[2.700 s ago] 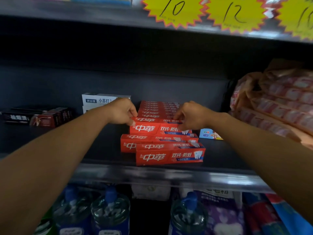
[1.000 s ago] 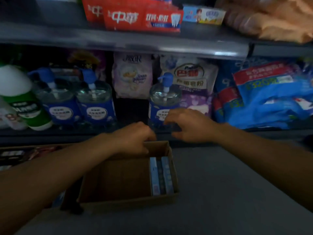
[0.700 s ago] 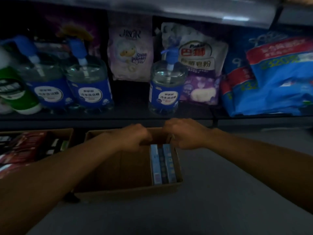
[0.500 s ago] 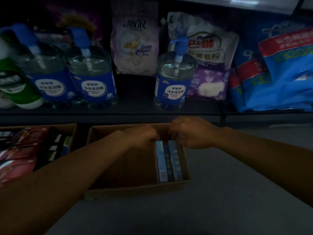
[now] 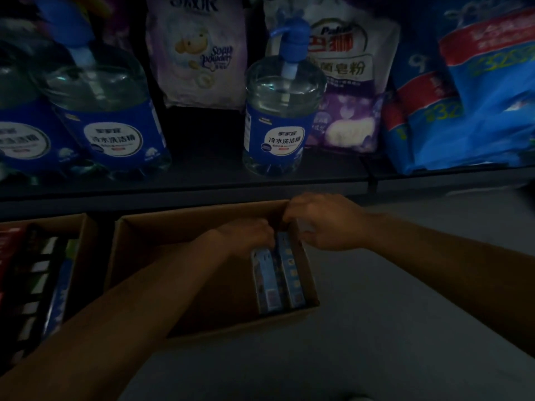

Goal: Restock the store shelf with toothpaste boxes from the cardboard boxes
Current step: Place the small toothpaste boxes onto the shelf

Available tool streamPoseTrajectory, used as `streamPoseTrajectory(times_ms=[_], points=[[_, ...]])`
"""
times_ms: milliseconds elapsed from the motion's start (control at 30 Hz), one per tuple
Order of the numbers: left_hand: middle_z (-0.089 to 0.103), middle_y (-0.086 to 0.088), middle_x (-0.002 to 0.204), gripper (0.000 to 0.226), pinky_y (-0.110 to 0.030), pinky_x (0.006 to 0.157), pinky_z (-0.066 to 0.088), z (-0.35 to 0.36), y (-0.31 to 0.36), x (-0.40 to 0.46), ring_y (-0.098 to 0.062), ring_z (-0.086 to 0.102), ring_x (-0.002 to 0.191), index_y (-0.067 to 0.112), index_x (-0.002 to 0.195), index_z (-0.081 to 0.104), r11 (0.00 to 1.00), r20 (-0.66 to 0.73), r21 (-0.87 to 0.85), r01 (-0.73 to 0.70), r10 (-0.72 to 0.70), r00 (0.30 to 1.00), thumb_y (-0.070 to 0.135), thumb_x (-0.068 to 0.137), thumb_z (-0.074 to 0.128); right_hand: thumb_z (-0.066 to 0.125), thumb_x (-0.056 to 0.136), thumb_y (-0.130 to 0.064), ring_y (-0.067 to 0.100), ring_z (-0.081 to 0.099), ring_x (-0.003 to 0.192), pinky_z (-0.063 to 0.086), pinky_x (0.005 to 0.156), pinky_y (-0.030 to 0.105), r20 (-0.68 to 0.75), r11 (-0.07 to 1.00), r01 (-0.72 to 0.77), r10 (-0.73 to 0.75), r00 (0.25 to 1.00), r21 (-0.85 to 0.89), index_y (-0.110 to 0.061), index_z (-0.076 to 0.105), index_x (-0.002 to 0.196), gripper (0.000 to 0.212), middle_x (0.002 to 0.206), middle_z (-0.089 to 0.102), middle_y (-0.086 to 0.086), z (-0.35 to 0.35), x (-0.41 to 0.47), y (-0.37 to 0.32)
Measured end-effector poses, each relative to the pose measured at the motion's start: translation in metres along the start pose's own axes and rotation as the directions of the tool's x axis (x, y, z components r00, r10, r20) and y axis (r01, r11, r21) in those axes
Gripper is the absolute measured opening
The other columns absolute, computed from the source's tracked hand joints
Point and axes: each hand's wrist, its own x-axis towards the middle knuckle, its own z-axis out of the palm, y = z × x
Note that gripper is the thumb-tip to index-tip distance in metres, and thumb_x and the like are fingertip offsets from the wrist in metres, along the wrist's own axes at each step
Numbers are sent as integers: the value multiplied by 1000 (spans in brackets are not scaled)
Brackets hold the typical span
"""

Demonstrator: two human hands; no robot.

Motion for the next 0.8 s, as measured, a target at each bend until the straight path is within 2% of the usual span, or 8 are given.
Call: streamPoseTrajectory(times_ms=[200, 367, 533, 633, 733, 800], points=[[39, -4, 147, 45, -32, 110, 25, 11, -1, 15, -22, 32, 137, 16, 139, 45, 997, 91, 65, 35, -41, 995, 14, 95, 52, 60, 86, -20, 19, 49, 117, 47, 89, 40, 7, 1000, -8, 8, 1000, 11, -22, 57, 121, 36, 128, 53, -2, 7, 4, 7], [54, -1, 130, 36, -31, 102, 38, -2, -4, -2, -19, 50, 122, 19, 123, 60, 993, 38, -62, 105, -102, 994, 20, 87, 64, 61, 83, -22, 18, 51, 110, 48, 85, 39, -35, 1000, 2, -2, 999, 16, -23, 59, 117, 33, 116, 55, -3, 1, -1, 9], [58, 4, 123, 33, -32, 98, 43, -46, -1, -40, -14, 52, 116, 25, 120, 61, 977, 19, -66, 203, -202, 979, 22, 87, 64, 60, 84, -22, 17, 53, 105, 49, 83, 38, -107, 999, 33, -32, 994, 3, -24, 60, 111, 28, 111, 57, -4, -30, -10, 2], [55, 6, 120, 36, -28, 93, 43, -81, 2, -69, -11, 51, 112, 26, 122, 60, 964, 0, -82, 253, -254, 967, 23, 86, 66, 63, 83, -24, 16, 53, 108, 48, 86, 36, -139, 998, 48, -54, 989, -45, -24, 58, 117, 34, 117, 57, -5, -62, -13, -5], [60, 5, 116, 36, -30, 87, 47, -123, 10, -101, -10, 55, 103, 25, 120, 63, 955, -16, -51, 293, -294, 956, 25, 84, 69, 65, 83, -25, 16, 54, 111, 46, 88, 29, -217, 995, 48, -67, 974, -89, -23, 57, 122, 40, 123, 58, -4, -104, -21, -13], [63, 5, 113, 35, -30, 82, 48, -153, 16, -122, -10, 57, 98, 22, 118, 63, 946, -39, -23, 323, -324, 945, 26, 84, 70, 66, 82, -25, 17, 56, 107, 48, 87, 33, -260, 994, 60, -82, 962, -93, -22, 59, 118, 37, 119, 59, -2, -134, -28, -19]])
